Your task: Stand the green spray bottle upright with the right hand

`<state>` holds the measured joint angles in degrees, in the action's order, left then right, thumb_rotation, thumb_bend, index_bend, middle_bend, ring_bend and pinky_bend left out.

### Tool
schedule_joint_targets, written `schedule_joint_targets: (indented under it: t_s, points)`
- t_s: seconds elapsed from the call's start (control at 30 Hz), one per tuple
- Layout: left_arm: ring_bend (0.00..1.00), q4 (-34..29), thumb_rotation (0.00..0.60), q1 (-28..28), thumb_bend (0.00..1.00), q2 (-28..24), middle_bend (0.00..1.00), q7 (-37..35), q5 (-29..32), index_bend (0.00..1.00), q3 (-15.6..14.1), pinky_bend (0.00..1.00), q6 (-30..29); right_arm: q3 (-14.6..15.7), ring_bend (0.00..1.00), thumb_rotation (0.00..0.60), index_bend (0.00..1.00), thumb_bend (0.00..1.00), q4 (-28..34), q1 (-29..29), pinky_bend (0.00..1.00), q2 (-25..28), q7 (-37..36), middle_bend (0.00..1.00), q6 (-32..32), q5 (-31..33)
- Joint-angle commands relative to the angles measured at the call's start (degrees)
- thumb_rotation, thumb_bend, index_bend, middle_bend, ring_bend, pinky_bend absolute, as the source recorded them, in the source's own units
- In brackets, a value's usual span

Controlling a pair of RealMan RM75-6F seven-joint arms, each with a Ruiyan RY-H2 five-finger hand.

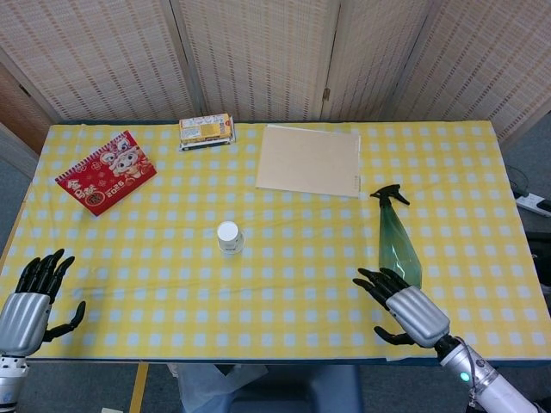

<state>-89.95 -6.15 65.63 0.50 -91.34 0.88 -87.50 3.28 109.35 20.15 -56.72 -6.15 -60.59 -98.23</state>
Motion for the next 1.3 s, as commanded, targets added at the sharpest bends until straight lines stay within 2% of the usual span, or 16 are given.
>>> schedule_joint_targets:
  t_s: [0.03,0.27,0.47,0.77,0.9,1.03,1.3]
  points:
    - [0.00,0.0,0.329,0.1,0.49,-0.1,0.00,-0.4,-0.1,0.00,0.0,0.00,-0.2,0.2,0.08,0.600,0.00,0.38,1.7,3.8,0.00,0.5,-4.9,0.01,6.4,4.8]
    - [0.00,0.0,0.329,0.3,0.49,-0.5,0.00,-1.3,-0.5,0.00,-0.1,0.00,-0.7,0.4,0.09,0.600,0.00,0.38,-1.4,6.2,0.00,0.3,-11.8,0.01,12.2,9.9]
    - [0.00,0.1,0.332,0.2,0.49,-0.3,0.00,-1.1,-0.4,0.00,-0.1,0.00,-0.4,0.8,0.09,0.600,0.00,0.38,-5.7,6.1,0.00,-0.5,-12.9,0.01,12.6,11.1]
    - [0.00,-0.2,0.329,0.1,0.49,-0.2,0.00,-0.7,-0.6,0.00,-0.2,0.00,-0.3,1.6,0.09,0.600,0.00,0.38,-10.2,7.8,0.00,1.4,-14.0,0.01,18.5,15.7]
    - [0.00,-0.2,0.331,0.1,0.49,-0.2,0.00,-0.6,-0.7,0.00,-0.3,0.00,-0.2,1.2,0.09,0.600,0.00,0.38,-10.8,8.7,0.00,3.3,-12.5,0.01,20.2,17.8]
    - [0.00,-0.3,0.332,0.1,0.49,-0.3,0.00,-0.7,-0.8,0.00,-0.3,0.00,-0.4,1.0,0.09,0.600,0.00,0.38,-10.0,8.7,0.00,5.7,-7.7,0.02,19.5,19.9]
    - [0.00,-0.4,0.331,0.1,0.49,-0.1,0.00,-0.3,-1.1,0.00,-0.4,0.00,-0.4,1.0,0.09,0.600,0.00,0.38,-9.8,10.0,0.00,8.1,1.5,0.01,22.4,29.6]
